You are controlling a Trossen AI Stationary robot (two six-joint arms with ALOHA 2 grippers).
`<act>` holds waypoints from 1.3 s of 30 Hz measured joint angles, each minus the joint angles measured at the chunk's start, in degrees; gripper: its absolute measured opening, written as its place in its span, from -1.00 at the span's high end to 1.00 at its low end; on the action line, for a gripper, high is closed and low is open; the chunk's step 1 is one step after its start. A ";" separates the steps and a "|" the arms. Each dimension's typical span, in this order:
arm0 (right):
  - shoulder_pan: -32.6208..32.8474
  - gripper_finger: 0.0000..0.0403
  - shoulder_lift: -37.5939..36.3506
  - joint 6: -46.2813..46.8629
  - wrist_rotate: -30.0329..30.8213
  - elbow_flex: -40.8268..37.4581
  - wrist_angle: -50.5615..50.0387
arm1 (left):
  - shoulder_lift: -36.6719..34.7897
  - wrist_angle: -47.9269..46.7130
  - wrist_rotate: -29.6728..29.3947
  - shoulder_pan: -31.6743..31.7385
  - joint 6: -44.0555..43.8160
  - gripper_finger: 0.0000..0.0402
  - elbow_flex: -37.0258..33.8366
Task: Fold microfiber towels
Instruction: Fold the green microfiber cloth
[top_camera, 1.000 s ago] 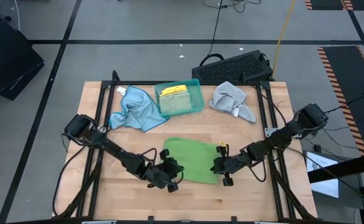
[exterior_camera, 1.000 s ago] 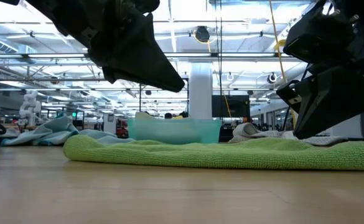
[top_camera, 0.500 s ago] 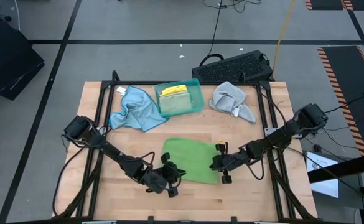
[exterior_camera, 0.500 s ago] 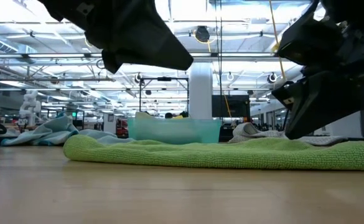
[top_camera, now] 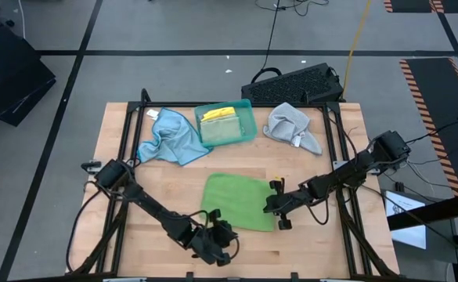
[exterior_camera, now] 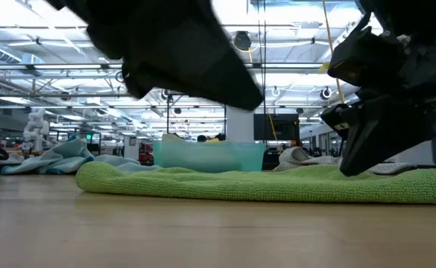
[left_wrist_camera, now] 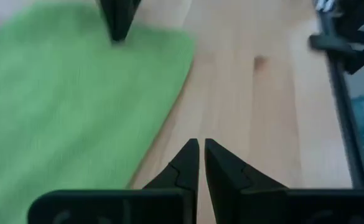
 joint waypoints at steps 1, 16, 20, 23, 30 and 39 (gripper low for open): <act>0.00 0.99 0.11 -0.09 0.00 0.00 0.00 | 0.04 -0.87 0.29 -0.04 -1.92 0.85 -0.33; 0.09 0.99 5.07 2.06 0.05 0.17 2.33 | -0.20 -4.62 2.36 1.46 -19.51 0.85 -9.68; 0.11 0.99 5.07 5.61 -0.95 0.17 2.21 | -0.30 -4.44 2.21 2.14 -19.72 0.85 -11.01; 0.58 0.99 5.07 9.93 -1.13 0.15 2.04 | -0.28 -4.85 2.04 2.39 -16.78 0.85 -11.07; 4.64 0.99 5.29 19.63 -1.51 -0.02 5.72 | -0.14 -7.59 -1.65 2.87 -10.81 0.85 -11.17; 7.65 0.99 5.38 28.13 2.22 -0.13 10.01 | -0.11 -6.94 -4.46 7.05 -1.41 0.85 -11.41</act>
